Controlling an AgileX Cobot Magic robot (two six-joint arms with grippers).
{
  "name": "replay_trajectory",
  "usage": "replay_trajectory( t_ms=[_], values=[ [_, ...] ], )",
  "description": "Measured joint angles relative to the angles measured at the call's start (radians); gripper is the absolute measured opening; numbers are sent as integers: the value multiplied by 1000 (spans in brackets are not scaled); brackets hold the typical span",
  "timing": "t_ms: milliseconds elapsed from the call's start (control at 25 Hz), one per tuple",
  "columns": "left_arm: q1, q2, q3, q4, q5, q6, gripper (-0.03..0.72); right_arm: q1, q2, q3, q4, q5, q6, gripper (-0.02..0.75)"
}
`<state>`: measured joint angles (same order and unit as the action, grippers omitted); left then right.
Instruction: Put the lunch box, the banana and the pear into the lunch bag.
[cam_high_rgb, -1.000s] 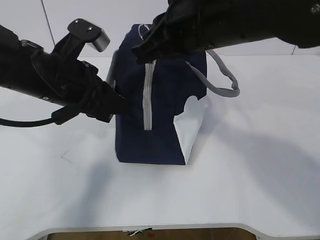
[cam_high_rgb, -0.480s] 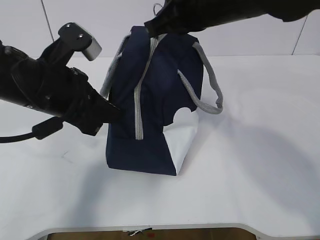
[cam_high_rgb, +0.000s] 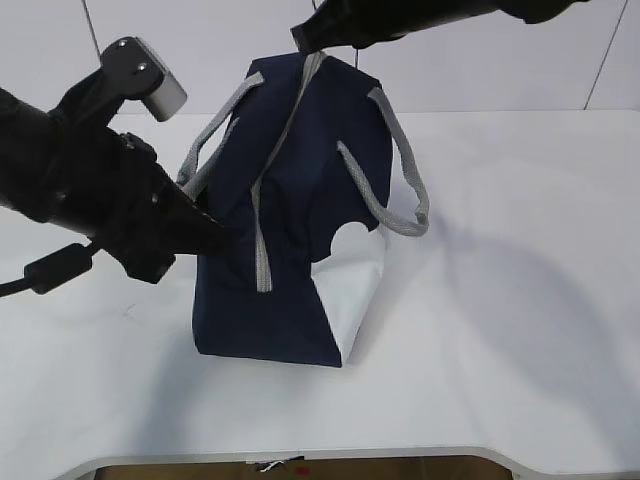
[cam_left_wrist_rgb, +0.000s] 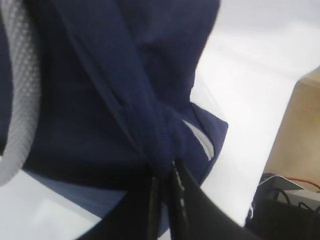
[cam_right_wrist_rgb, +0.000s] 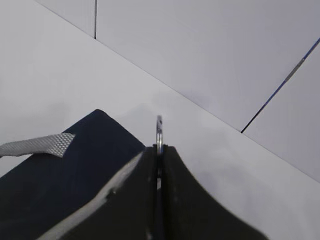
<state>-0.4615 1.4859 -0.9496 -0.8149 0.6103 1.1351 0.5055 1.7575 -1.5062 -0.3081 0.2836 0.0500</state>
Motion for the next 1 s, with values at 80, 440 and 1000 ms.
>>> replay_trajectory(
  t_ms=[80, 440, 1000],
  values=[
    [14, 0, 1, 5, 10, -16, 6, 0, 1, -2, 0, 11, 0, 17],
    [71, -40, -1, -72, 29, -86, 290, -4, -3, -48, 110, 150, 0, 17],
    [75, 64, -260, -128, 14, -90, 363, -5, -3, -51, 207, 172, 0, 17]
  ],
)
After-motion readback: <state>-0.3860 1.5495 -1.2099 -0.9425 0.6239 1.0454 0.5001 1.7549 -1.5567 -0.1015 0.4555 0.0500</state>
